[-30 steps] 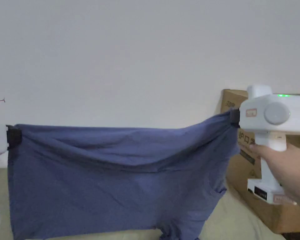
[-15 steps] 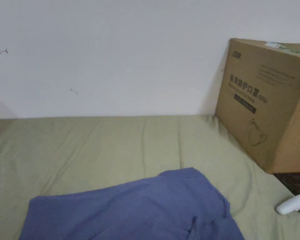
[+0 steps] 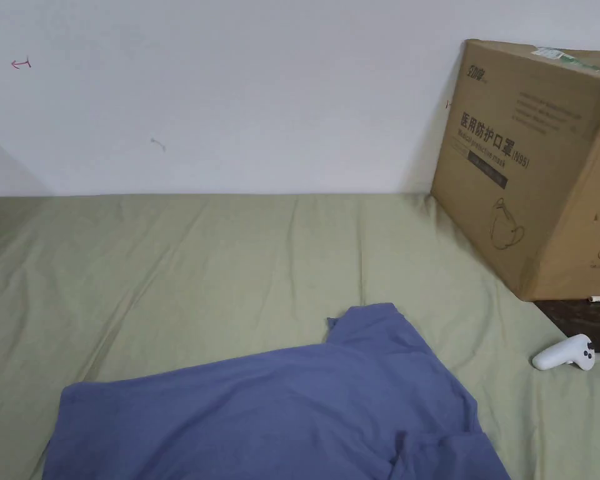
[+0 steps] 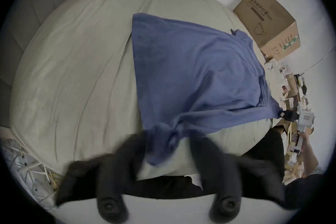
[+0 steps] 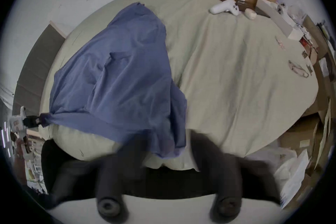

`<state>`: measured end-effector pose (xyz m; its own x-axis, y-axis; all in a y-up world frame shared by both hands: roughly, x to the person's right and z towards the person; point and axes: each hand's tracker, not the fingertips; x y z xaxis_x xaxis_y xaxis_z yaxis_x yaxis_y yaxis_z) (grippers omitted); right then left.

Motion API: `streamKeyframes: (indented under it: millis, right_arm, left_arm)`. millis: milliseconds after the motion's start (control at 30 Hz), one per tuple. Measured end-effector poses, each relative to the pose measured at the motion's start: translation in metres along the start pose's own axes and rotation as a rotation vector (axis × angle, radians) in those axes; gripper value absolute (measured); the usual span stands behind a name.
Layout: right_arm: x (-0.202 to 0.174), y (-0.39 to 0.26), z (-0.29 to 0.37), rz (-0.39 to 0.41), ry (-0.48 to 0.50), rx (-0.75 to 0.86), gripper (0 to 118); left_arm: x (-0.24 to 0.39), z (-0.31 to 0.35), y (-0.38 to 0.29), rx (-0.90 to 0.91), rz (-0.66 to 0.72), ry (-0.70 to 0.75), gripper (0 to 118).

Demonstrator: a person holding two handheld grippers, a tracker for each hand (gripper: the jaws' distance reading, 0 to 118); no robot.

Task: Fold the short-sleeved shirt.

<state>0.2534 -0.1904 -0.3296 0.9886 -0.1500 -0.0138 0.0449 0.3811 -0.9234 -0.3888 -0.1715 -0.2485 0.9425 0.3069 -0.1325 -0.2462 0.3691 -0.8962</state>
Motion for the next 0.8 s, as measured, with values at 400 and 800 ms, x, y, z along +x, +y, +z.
streamKeyframes:
  millis: [400,800]
  right_arm:
    - [-0.097,0.043,0.064,0.154,0.101,0.368,92]
    - [-0.162,0.084,0.034,0.115,0.345,0.454,0]
  left_arm:
    - [0.051,0.064,0.032,0.455,-0.017,-0.032,100]
    - [0.042,0.013,0.089,0.410,0.035,0.033,0]
